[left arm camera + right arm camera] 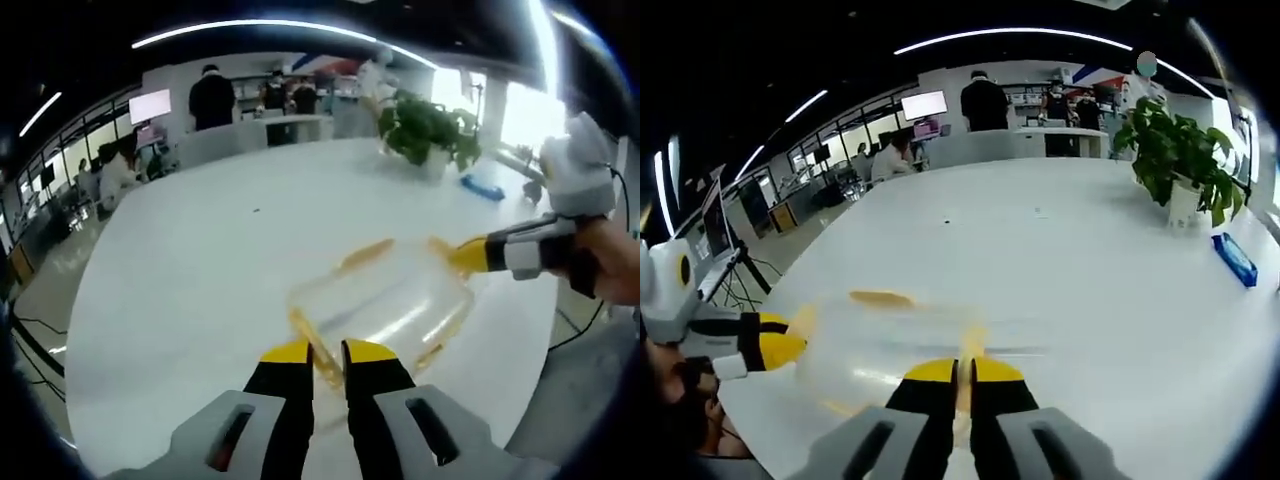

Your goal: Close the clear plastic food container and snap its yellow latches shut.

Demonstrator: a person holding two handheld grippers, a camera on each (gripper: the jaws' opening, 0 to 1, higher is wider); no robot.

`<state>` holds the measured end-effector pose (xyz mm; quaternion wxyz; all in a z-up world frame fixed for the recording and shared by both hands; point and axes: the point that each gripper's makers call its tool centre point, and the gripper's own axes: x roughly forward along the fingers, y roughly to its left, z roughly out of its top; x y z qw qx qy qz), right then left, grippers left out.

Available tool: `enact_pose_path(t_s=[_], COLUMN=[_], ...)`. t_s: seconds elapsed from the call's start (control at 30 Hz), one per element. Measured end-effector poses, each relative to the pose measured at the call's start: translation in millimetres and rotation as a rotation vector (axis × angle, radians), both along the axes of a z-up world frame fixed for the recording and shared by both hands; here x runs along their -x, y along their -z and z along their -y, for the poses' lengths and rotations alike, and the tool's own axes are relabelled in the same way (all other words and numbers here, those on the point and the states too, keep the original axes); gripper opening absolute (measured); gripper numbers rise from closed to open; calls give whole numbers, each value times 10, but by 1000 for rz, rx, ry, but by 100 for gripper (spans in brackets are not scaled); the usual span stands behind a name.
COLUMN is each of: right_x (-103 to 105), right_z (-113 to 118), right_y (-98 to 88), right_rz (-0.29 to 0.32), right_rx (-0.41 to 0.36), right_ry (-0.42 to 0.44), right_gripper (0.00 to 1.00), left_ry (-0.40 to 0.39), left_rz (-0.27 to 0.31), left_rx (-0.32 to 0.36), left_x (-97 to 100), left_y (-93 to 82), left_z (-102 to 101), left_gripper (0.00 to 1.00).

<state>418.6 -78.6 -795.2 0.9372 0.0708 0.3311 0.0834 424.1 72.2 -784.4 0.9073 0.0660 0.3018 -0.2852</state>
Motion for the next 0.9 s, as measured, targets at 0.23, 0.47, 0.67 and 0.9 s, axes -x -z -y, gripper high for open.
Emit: enact_pose_path(t_s=[0.23, 0.47, 0.67, 0.9], right_x=[2, 21, 27, 43], right_z=[149, 312, 432, 543], right_y=[-24, -8, -5, 2], right_rz=[1, -5, -7, -12], right_rx=[0, 13, 26, 32], right_ry=[31, 53, 70, 84], right_gripper=[0, 0, 0, 0], left_ry=[25, 60, 70, 77], left_rz=[3, -14, -17, -33], left_rx=[12, 13, 17, 36], left_x=[-10, 5, -7, 29], left_y=[5, 43, 68, 98], left_z=[151, 313, 438, 534], left_gripper=[8, 8, 8, 8])
